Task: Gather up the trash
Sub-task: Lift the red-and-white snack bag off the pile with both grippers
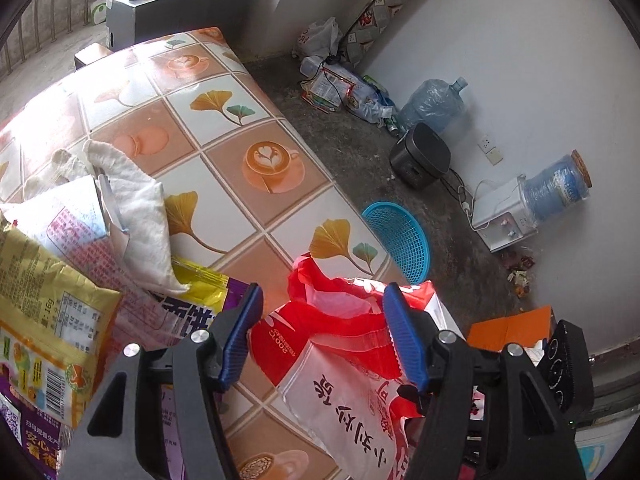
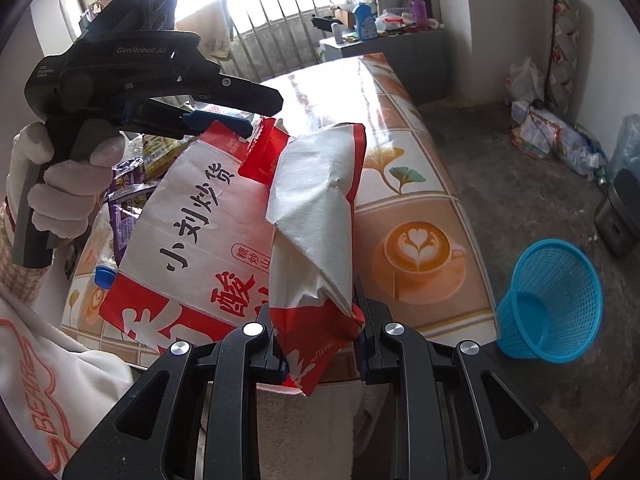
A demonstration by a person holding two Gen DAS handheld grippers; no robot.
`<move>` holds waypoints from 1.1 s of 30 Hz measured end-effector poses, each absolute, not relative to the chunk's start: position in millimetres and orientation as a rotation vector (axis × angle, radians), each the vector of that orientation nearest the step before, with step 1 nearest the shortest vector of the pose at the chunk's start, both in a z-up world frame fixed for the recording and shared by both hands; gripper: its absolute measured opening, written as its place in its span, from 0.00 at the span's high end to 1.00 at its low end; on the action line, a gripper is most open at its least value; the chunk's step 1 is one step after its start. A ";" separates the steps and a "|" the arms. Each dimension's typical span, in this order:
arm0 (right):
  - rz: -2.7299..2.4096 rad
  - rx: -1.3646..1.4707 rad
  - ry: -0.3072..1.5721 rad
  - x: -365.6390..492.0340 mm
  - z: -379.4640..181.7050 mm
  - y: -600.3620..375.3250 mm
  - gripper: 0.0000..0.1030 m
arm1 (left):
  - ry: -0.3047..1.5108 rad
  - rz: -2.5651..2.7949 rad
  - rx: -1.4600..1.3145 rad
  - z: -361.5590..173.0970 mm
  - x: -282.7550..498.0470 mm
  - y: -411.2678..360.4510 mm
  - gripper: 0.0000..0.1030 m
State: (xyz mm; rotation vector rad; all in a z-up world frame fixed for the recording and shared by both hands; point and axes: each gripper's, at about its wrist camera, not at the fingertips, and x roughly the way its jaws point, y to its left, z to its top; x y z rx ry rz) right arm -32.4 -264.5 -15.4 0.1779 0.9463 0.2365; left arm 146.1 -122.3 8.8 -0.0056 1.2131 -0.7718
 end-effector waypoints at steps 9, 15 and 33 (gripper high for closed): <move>0.233 0.186 0.933 -35.6 -16.1 -267.8 0.79 | 1.171 -0.762 0.174 -2.0 141.6 -137.2 0.45; 0.221 0.176 0.919 -39.7 -15.1 -264.7 0.79 | 1.181 -0.766 0.209 -8.1 142.2 -138.3 0.56; 0.195 0.200 0.894 -61.4 -15.5 -266.0 0.80 | 1.137 -0.800 0.042 18.2 145.6 -120.3 0.98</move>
